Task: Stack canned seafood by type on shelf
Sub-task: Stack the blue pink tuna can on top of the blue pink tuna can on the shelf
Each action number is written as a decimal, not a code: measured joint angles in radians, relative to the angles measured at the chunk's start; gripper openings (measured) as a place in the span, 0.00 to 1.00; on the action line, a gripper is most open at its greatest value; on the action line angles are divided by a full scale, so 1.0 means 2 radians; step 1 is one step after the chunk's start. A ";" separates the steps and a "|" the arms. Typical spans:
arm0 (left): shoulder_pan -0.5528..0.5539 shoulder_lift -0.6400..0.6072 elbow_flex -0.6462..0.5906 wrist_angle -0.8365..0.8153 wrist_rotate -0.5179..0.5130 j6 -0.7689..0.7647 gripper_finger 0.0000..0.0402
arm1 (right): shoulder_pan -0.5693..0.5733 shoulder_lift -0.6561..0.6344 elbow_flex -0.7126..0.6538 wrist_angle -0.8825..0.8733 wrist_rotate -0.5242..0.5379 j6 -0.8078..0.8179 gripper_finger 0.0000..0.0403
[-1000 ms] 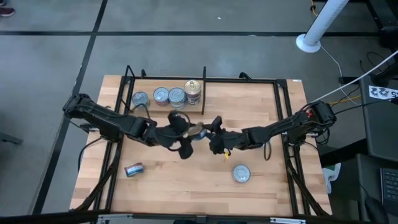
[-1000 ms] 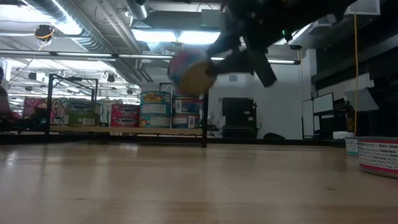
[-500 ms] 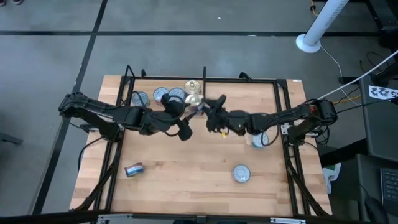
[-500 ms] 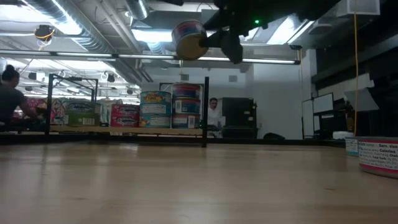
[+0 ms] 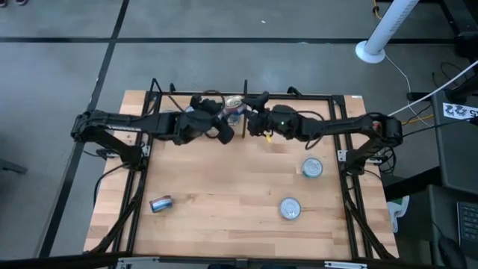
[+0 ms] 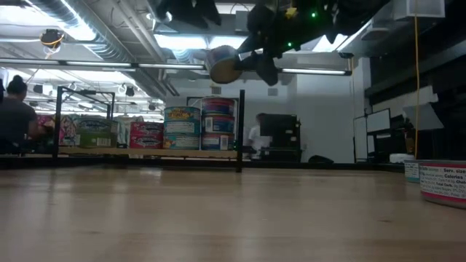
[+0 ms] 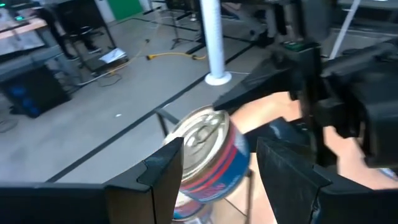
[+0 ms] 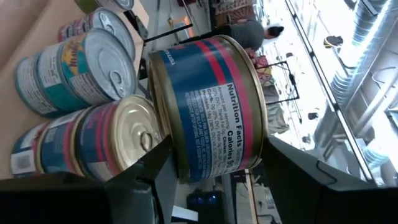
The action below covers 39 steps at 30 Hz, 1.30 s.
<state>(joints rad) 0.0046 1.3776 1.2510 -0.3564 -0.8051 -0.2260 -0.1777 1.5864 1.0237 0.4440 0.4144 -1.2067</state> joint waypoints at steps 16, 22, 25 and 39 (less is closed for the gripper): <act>0.048 0.034 0.000 0.005 0.010 0.023 0.49 | -0.066 0.001 0.000 -0.013 -0.145 0.016 0.50; 0.048 0.049 0.000 0.050 0.010 0.053 0.49 | -0.085 0.008 0.000 -0.008 -0.165 0.018 0.50; 0.050 0.052 0.000 0.067 0.010 0.068 0.49 | -0.089 0.018 0.000 0.004 -0.167 0.018 0.50; 0.059 0.052 0.000 0.065 0.009 0.074 0.49 | -0.088 0.067 0.036 0.030 -0.164 0.012 0.50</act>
<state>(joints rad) 0.1223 1.4807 1.2507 -0.2272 -0.7864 -0.0784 -0.3542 1.7203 1.0949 0.5047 0.0873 -1.1834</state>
